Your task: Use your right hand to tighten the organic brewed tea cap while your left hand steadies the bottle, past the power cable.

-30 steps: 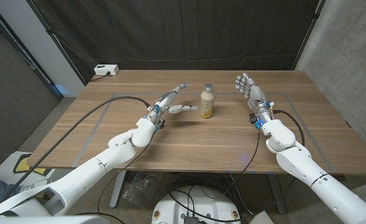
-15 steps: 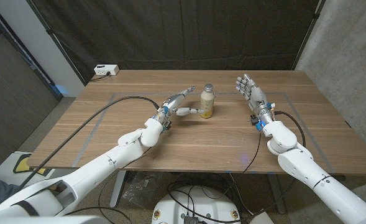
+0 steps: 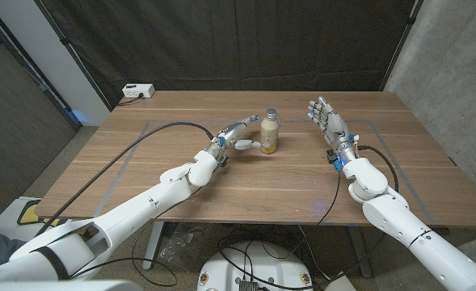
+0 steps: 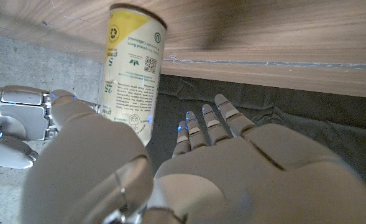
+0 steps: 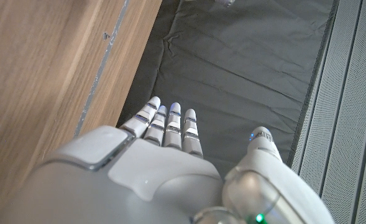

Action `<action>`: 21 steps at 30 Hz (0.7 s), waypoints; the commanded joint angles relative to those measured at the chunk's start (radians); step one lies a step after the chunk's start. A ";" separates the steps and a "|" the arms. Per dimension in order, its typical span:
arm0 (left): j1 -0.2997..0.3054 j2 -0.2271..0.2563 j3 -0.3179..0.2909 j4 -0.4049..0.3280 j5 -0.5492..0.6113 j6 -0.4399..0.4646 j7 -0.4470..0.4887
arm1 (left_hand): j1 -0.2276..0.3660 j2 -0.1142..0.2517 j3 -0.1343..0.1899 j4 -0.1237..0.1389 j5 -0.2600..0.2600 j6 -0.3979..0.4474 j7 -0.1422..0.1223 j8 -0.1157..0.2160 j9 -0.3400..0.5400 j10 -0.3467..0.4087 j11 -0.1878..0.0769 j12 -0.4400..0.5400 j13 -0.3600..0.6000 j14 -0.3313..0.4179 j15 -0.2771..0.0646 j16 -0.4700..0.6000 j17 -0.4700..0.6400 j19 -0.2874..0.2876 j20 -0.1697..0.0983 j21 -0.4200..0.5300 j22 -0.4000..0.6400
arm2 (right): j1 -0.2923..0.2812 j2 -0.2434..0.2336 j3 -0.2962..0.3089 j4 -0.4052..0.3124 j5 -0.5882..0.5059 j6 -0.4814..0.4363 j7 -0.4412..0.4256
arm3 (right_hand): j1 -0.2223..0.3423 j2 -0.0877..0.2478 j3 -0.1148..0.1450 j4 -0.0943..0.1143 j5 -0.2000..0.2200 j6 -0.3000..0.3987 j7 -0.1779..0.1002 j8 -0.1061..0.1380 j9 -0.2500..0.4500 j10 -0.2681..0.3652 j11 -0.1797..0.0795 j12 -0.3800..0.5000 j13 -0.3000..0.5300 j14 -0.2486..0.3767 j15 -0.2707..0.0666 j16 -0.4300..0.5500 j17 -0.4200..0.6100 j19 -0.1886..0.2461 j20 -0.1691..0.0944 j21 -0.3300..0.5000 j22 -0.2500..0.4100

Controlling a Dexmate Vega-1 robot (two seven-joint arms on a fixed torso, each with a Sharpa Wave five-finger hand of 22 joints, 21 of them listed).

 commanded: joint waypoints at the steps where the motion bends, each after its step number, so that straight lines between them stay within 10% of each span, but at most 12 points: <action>1: -0.065 -0.043 0.039 0.100 -0.030 -0.071 -0.024 | 0.013 0.005 0.006 -0.002 0.012 0.016 -0.001 0.006 0.002 0.017 -0.001 -0.001 0.003 0.013 -0.003 0.001 0.002 0.012 0.005 0.000 0.006 | -0.001 0.000 0.005 0.008 0.002 0.004 0.001 | 0.002 -0.011 -0.001 0.001 -0.002 0.005 0.001 -0.001 0.002 0.008 -0.002 0.009 0.005 0.011 -0.002 0.003 0.002 0.009 -0.004 0.005 0.003; 21: -0.136 -0.100 0.087 0.205 -0.044 -0.124 -0.055 | 0.046 0.032 0.016 -0.009 0.018 0.041 0.000 0.005 0.002 0.046 -0.002 -0.002 0.003 0.050 -0.010 0.003 0.002 0.034 0.008 0.002 0.006 | 0.006 0.014 0.007 0.031 0.021 0.012 0.007 | 0.004 -0.011 -0.002 0.000 -0.002 0.009 0.000 0.000 0.002 0.019 0.001 0.010 0.006 0.025 -0.004 0.004 0.002 0.032 -0.003 0.010 0.003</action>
